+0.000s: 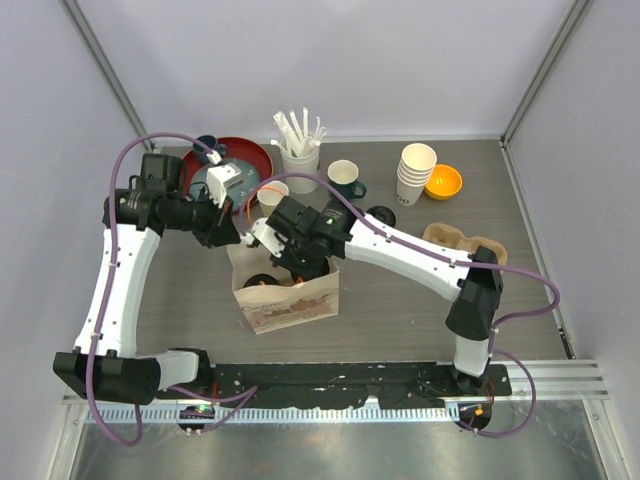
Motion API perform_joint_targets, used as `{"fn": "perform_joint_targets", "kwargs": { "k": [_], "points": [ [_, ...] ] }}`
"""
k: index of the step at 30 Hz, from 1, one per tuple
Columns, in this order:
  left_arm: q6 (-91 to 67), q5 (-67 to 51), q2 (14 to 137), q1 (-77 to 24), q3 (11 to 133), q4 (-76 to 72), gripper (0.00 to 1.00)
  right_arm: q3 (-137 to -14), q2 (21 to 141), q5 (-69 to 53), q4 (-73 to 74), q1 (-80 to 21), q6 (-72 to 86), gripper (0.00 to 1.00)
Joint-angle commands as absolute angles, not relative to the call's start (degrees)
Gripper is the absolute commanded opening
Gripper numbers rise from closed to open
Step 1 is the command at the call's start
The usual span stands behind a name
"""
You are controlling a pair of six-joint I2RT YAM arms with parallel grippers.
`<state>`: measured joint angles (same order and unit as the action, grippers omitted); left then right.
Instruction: Pack the takeout coffee
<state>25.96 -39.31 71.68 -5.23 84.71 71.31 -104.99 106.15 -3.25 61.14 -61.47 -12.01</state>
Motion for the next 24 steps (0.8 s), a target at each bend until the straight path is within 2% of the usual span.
{"fn": "perform_joint_targets", "kwargs": {
  "k": [1, 24],
  "points": [
    [25.7, -41.5, 70.7, -5.4, 85.0, 69.1, 0.00, -102.8, 102.6, -4.4, 58.7, -61.0, -10.8, 0.01],
    [23.3, -42.6, 69.7, -5.4, 83.3, 66.9, 0.00, -96.4, 103.5, -3.3, 52.1, -60.6, -9.7, 0.01]
  ]
}}
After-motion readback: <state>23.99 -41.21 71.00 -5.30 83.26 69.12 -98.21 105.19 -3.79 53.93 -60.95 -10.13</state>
